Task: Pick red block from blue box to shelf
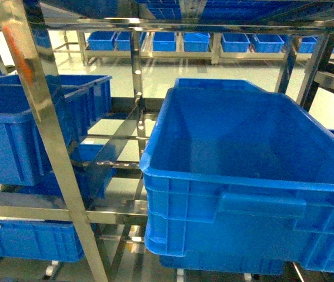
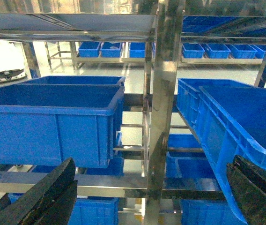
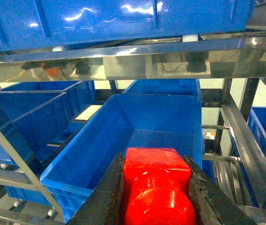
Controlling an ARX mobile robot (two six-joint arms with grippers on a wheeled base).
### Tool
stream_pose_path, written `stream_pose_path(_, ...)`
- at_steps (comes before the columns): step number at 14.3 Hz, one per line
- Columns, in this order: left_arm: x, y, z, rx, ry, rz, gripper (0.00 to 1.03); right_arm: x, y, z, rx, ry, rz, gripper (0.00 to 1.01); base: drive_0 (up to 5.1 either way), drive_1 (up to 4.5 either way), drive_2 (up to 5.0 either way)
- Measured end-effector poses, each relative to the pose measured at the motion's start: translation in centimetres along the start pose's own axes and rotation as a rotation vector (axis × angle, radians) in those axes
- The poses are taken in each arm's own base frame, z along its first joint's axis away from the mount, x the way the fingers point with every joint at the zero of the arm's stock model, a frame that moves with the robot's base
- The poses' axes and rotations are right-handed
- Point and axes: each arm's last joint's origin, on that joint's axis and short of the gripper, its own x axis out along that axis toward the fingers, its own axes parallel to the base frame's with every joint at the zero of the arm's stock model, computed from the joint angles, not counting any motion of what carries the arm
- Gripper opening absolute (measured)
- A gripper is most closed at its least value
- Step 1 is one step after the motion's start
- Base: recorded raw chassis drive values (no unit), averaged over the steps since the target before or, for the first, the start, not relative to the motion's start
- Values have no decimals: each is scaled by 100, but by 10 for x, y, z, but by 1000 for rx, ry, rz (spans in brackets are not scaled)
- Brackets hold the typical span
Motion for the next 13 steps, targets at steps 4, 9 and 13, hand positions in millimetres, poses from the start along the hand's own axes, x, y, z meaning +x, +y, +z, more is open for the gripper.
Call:
stream_pose_path(4,0,0,0,0,0,0,98,0,0,0,0,0,0,27,0,0,0)
stream_pose_path(9,0,0,0,0,0,0,98,0,0,0,0,0,0,27,0,0,0)
stream_pose_path(13,0,0,0,0,0,0,98,0,0,0,0,0,0,27,0,0,0)
